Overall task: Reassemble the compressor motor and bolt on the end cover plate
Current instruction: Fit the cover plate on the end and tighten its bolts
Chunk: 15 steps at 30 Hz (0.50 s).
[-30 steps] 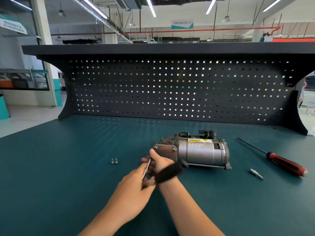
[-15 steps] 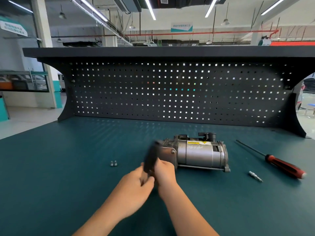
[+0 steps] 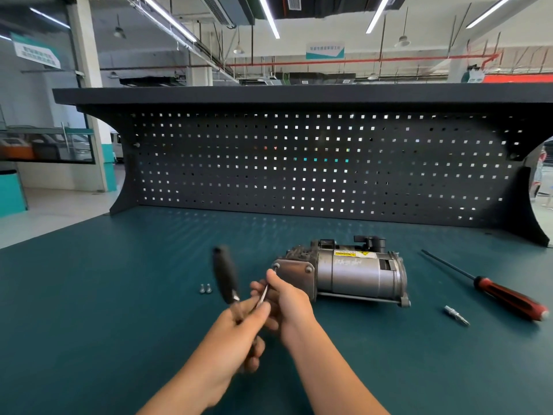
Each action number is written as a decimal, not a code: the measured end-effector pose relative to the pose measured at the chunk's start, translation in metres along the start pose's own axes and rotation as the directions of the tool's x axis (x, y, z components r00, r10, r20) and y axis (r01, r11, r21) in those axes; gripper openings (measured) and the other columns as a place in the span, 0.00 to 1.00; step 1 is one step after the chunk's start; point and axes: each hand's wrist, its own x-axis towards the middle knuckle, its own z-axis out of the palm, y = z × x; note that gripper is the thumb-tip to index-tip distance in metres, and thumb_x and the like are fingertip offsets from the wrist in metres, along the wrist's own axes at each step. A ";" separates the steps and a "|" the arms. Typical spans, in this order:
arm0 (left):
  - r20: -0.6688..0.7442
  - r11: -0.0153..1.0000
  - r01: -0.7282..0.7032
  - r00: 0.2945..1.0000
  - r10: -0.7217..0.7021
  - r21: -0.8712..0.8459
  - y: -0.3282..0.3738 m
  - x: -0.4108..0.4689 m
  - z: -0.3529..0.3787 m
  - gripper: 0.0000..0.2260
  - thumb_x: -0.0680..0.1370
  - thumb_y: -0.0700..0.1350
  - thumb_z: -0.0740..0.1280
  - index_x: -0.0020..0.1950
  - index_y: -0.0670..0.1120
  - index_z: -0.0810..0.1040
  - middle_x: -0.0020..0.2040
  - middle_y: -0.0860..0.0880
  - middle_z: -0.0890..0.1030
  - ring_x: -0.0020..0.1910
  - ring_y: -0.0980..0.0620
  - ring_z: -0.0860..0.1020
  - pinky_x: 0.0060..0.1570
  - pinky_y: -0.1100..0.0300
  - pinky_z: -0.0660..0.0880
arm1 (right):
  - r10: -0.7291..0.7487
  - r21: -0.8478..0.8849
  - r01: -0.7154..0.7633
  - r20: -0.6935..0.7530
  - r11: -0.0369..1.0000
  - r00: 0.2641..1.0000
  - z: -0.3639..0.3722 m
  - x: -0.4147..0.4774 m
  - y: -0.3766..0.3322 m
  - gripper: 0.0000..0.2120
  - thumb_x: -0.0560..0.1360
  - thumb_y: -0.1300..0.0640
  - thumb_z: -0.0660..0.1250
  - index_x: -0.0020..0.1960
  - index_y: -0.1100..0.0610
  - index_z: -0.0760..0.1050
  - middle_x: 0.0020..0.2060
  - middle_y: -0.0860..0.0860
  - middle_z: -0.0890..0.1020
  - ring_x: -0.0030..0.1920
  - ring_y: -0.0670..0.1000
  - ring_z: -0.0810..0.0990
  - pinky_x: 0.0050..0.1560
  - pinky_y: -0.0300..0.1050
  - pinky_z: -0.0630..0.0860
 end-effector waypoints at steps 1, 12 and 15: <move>0.025 0.975 0.081 0.997 -0.078 -0.206 0.002 -0.002 0.001 0.08 0.79 0.45 0.62 0.49 0.45 0.79 0.32 0.52 0.79 0.21 0.58 0.67 0.20 0.67 0.64 | 0.010 0.011 -0.010 0.011 1.000 1.000 -0.001 -0.001 0.000 0.10 0.76 0.57 0.66 0.40 0.62 0.75 0.30 0.54 0.83 0.26 0.48 0.79 0.20 0.35 0.68; 0.032 0.750 -0.232 0.962 0.271 0.620 0.011 0.002 -0.004 0.08 0.78 0.41 0.60 0.47 0.53 0.76 0.31 0.56 0.76 0.27 0.59 0.71 0.29 0.65 0.67 | -0.043 -0.114 0.039 -0.035 0.993 0.998 -0.003 0.004 0.000 0.14 0.75 0.53 0.68 0.34 0.59 0.74 0.23 0.49 0.78 0.21 0.46 0.75 0.23 0.34 0.67; 0.144 0.285 -0.279 0.899 0.414 0.917 0.003 0.006 -0.004 0.23 0.78 0.48 0.58 0.73 0.53 0.58 0.51 0.53 0.76 0.51 0.51 0.76 0.47 0.58 0.72 | -0.120 -0.179 0.112 -0.037 0.978 0.992 -0.005 0.005 0.002 0.15 0.73 0.52 0.70 0.33 0.59 0.72 0.26 0.51 0.77 0.22 0.46 0.73 0.25 0.37 0.67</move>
